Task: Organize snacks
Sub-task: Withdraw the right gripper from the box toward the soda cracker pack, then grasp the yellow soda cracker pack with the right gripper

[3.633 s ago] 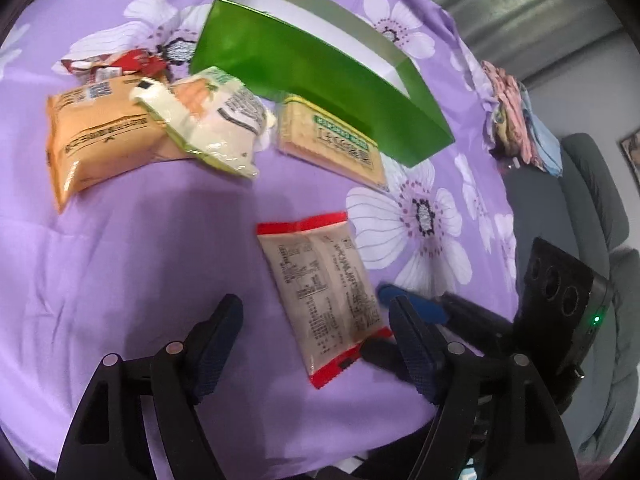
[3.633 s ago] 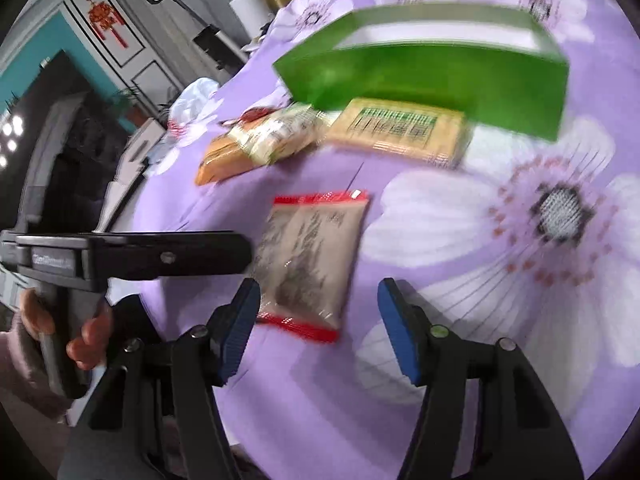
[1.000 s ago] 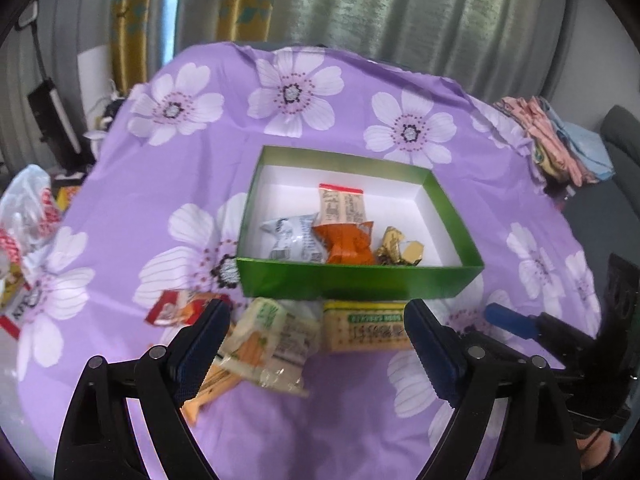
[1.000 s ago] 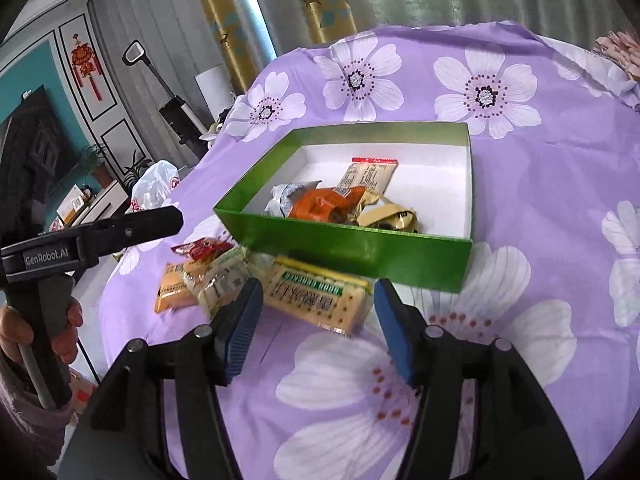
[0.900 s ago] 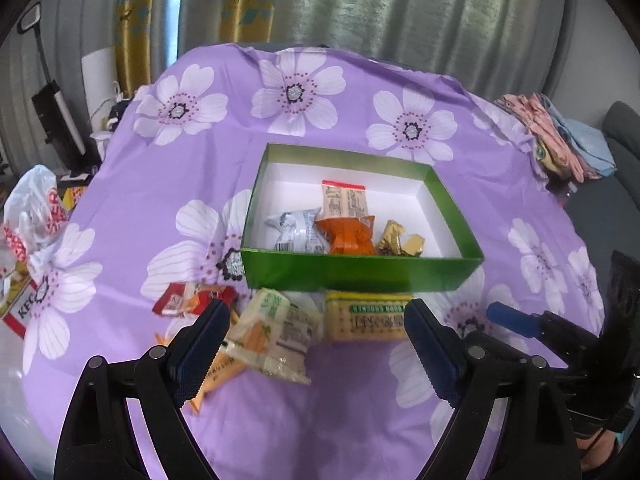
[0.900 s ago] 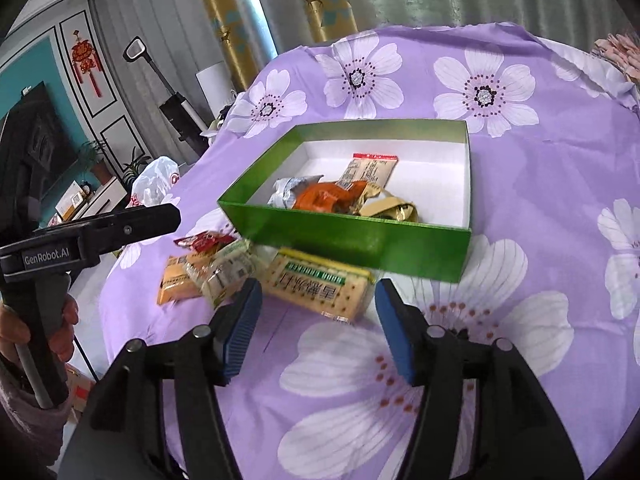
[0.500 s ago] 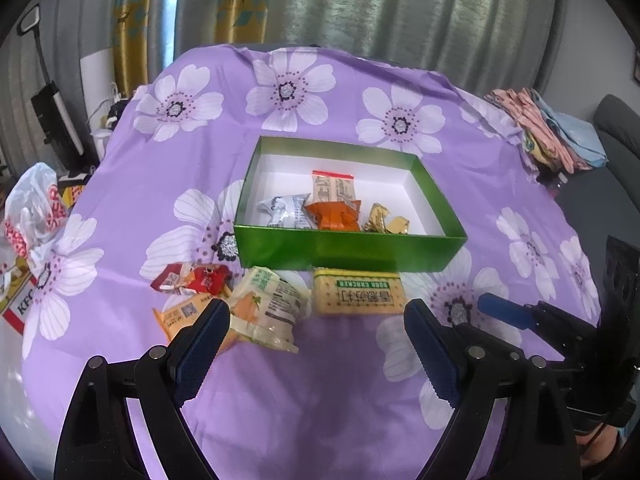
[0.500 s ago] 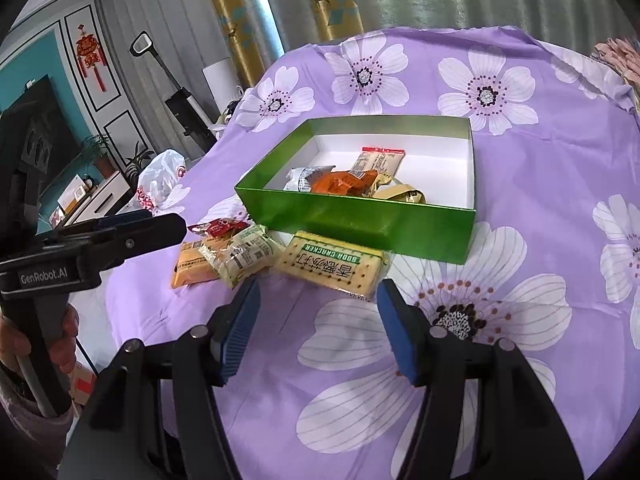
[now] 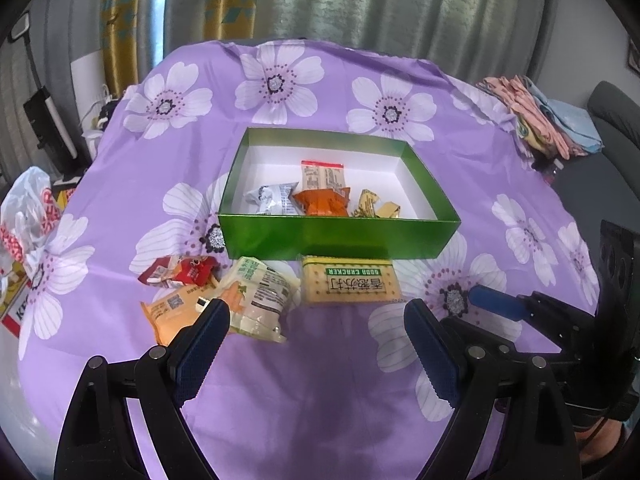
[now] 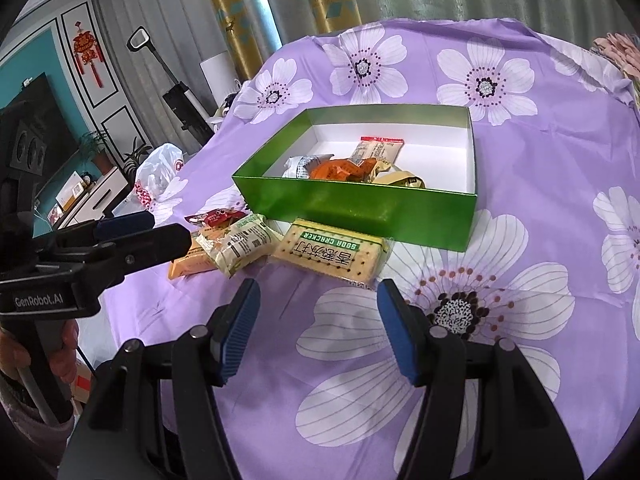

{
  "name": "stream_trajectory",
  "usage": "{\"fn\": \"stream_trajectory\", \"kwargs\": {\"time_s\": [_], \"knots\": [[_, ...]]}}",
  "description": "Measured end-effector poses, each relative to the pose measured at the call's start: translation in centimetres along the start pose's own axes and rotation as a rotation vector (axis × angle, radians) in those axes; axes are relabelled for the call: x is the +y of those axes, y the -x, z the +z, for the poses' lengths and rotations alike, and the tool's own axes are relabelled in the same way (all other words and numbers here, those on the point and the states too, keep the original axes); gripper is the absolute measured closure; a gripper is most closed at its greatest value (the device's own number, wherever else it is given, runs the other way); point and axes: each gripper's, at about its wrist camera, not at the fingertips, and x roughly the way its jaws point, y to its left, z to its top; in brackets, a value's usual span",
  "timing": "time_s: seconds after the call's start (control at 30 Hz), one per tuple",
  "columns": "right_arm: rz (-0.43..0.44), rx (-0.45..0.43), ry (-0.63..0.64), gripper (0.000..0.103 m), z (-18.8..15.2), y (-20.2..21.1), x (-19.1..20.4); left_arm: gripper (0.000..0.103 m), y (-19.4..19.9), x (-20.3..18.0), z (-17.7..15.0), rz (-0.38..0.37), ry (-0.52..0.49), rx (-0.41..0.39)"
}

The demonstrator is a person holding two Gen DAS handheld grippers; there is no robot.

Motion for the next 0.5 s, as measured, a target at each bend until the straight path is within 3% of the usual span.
{"fn": "stream_trajectory", "kwargs": {"time_s": [0.23, 0.5], "knots": [[-0.006, 0.014, -0.004, 0.042, -0.2, -0.7, -0.5, 0.014, -1.0, -0.1, -0.2, -0.020, 0.009, 0.026], [-0.013, 0.051, -0.035, 0.042, -0.8, -2.2, -1.7, 0.014, -3.5, 1.5, -0.7, -0.288, 0.157, 0.093]]}}
